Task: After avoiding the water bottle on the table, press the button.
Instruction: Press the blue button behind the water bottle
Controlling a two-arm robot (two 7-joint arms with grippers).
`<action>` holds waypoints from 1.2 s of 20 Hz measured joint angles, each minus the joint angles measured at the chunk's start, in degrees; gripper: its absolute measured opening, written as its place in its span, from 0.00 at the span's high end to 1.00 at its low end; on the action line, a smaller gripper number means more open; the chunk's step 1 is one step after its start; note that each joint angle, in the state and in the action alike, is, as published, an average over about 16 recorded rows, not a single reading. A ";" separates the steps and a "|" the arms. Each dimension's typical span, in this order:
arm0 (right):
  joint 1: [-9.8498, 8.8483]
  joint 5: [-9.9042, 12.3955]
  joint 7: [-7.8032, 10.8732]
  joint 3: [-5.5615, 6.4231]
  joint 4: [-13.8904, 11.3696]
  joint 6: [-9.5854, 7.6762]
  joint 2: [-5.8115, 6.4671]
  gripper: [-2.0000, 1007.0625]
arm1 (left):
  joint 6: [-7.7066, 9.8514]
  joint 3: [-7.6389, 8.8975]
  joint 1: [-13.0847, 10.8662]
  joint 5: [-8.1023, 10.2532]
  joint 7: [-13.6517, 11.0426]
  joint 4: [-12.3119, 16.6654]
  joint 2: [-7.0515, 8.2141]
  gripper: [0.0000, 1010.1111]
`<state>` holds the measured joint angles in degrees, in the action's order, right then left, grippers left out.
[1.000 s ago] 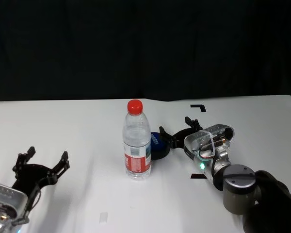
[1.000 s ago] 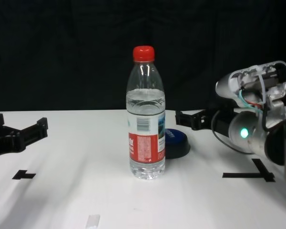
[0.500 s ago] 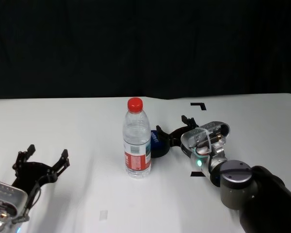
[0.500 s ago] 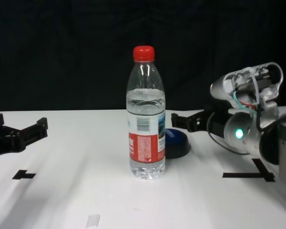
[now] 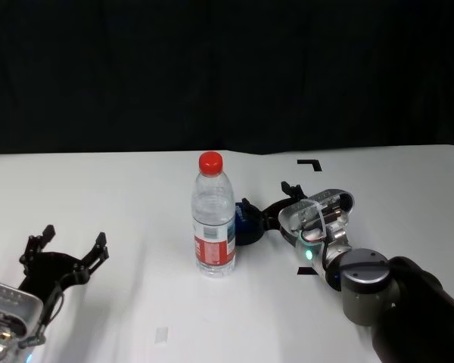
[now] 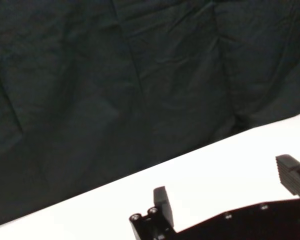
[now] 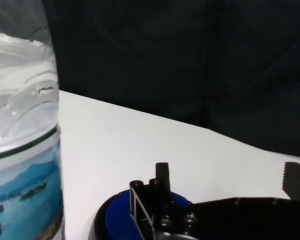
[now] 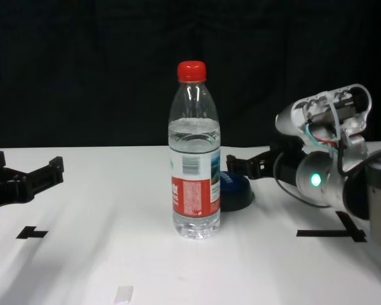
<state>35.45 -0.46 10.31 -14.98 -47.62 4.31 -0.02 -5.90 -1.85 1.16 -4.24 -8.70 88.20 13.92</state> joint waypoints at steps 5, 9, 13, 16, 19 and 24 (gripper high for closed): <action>0.02 -0.57 -0.38 -0.21 0.02 -0.72 0.02 0.00 | 0.00 0.00 0.00 0.00 0.00 0.00 0.00 0.00; -0.03 -1.00 -0.62 -0.33 -0.03 -1.36 0.04 0.00 | 0.00 0.00 0.00 0.00 0.00 0.00 0.00 0.00; -0.07 -1.28 -0.64 -0.40 -0.01 -1.89 0.04 0.00 | 0.00 0.00 0.00 0.00 0.00 0.00 0.00 0.00; -0.04 -1.47 -0.62 -0.46 0.09 -2.25 0.03 0.00 | 0.00 0.00 0.00 0.00 0.00 0.00 0.00 0.00; 0.02 -1.63 -0.57 -0.52 0.23 -2.58 0.01 0.00 | 0.00 0.00 0.00 0.00 0.00 0.00 0.00 0.00; 0.21 -1.81 -0.38 -0.63 0.60 -3.04 0.00 0.00 | 0.00 0.00 0.00 0.00 0.00 0.00 0.00 0.00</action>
<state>35.66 -2.27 9.93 -15.61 -47.02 1.27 -0.02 -5.90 -1.85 1.16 -4.24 -8.70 88.20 13.92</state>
